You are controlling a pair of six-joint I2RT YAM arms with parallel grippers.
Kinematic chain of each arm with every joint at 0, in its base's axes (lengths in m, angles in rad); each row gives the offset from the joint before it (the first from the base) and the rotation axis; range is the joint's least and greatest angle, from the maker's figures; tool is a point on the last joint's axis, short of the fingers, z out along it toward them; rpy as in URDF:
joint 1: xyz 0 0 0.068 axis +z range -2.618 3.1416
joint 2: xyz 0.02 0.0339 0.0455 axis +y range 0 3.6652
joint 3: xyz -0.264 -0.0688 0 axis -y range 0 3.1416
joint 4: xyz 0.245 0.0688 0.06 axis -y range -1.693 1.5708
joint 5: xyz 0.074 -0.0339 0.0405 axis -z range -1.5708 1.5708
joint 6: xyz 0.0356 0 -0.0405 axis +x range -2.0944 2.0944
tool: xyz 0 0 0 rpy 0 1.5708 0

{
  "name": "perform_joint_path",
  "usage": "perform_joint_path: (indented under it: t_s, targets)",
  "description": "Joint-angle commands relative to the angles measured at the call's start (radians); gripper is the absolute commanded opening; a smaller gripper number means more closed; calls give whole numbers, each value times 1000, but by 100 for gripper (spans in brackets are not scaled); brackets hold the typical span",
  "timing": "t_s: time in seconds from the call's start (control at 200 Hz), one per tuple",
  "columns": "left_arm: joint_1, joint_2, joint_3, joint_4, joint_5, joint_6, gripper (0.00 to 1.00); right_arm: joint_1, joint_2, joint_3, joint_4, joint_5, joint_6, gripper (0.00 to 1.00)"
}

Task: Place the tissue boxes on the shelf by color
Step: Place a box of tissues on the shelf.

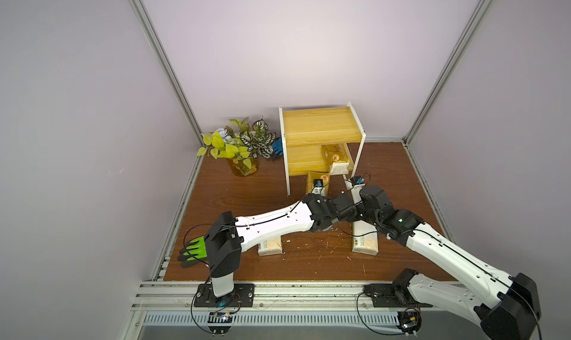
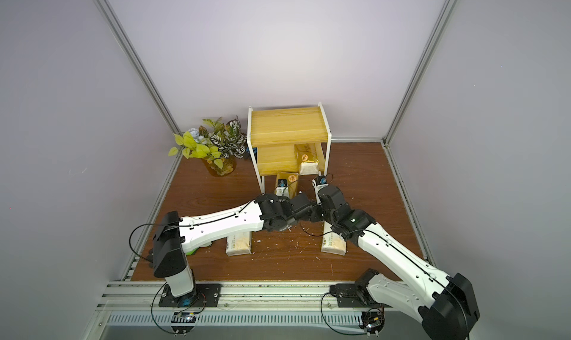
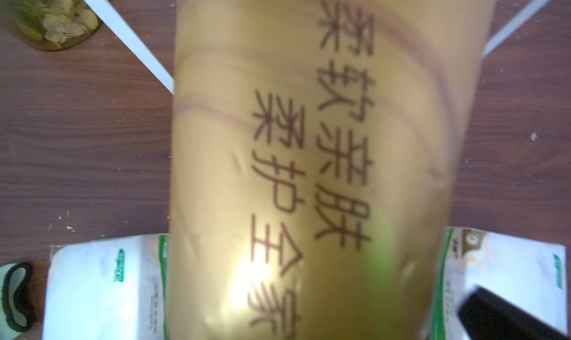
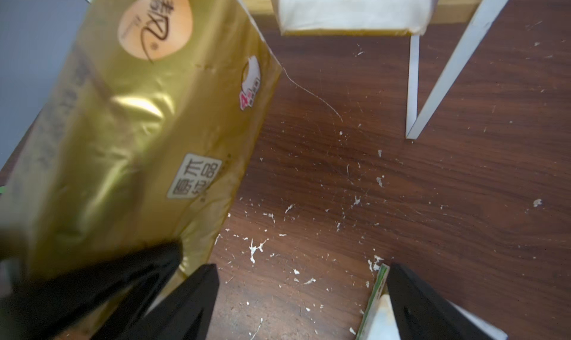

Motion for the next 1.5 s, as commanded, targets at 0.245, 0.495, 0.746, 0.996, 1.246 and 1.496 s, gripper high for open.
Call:
perform_joint_path:
  t_s: [0.245, 0.495, 0.746, 0.996, 1.246, 1.496]
  targets:
    - [103, 35, 144, -26, -117, 181, 37, 0, 13, 105, -84, 113, -44, 93]
    - [174, 88, 231, -24, -118, 251, 41, -12, 12, 104, -87, 136, -42, 93]
    - [218, 164, 351, -22, -131, 327, 42, -14, -6, 77, -88, 140, -24, 94]
    - [223, 187, 390, -22, -144, 312, 51, -16, -32, 43, -94, 135, -10, 94]
    - [234, 215, 423, -20, -180, 287, 60, -15, -43, 31, -97, 128, 1, 94]
    - [265, 270, 491, -18, -187, 303, 62, -17, -45, 22, -98, 122, 4, 94]
